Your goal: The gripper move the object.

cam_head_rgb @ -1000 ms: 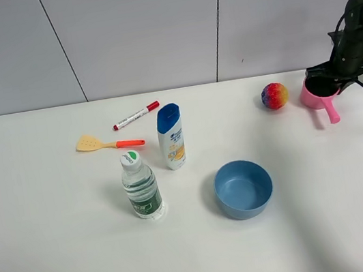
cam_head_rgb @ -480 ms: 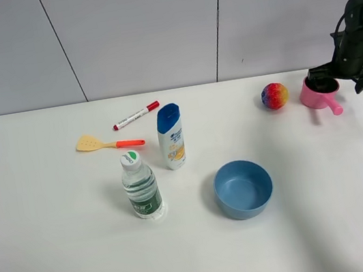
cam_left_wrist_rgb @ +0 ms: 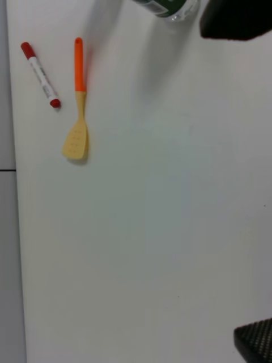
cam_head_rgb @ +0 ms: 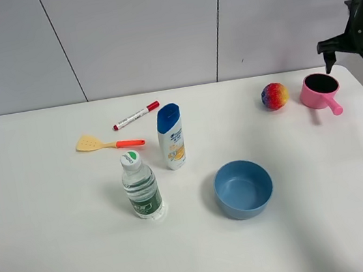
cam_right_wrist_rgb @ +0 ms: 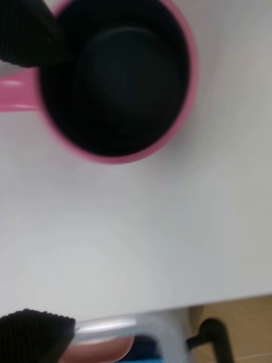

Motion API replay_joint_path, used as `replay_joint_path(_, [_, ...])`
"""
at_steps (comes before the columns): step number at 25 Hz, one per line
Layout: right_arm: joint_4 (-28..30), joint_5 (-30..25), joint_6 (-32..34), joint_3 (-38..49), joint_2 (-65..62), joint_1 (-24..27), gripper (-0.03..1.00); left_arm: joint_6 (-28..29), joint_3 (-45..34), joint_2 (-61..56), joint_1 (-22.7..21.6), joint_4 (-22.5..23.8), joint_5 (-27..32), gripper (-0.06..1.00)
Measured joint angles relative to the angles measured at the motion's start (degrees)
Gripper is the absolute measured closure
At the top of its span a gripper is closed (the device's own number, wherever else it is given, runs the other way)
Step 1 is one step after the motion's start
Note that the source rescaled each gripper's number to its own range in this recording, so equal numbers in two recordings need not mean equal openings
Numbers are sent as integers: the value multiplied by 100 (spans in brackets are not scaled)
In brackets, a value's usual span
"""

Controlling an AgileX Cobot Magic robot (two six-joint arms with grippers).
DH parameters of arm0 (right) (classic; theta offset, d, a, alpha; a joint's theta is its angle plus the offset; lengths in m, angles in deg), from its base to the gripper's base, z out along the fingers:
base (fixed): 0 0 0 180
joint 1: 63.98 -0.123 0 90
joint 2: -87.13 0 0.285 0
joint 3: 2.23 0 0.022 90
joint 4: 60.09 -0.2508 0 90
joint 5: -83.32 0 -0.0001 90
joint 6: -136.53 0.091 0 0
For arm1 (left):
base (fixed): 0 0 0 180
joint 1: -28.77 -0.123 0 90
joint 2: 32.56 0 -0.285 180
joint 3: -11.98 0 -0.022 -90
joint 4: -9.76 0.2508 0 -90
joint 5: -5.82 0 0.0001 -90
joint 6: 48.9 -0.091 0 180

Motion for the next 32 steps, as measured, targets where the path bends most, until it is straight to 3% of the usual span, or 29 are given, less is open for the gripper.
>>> replay_joint_path(4, [-100,-744,-235,-5,-590,0,0,0,0,0,0,0,0,-6])
replay_joint_path(12, [-494,-831,-746,-5,-1923,0,0,0,0,0,0,0,0,-6])
replay_joint_path(22, [-596,-863,-901,-5,-3902,0,0,0,0,0,0,0,0,-6])
replay_joint_path(28, [-1521,-878,-1338,-5,-5395,0,0,0,0,0,0,0,0,-6])
replay_joint_path(32, [-1634,-876,-1498,110,-6087,0,0,0,0,0,0,0,0,-6])
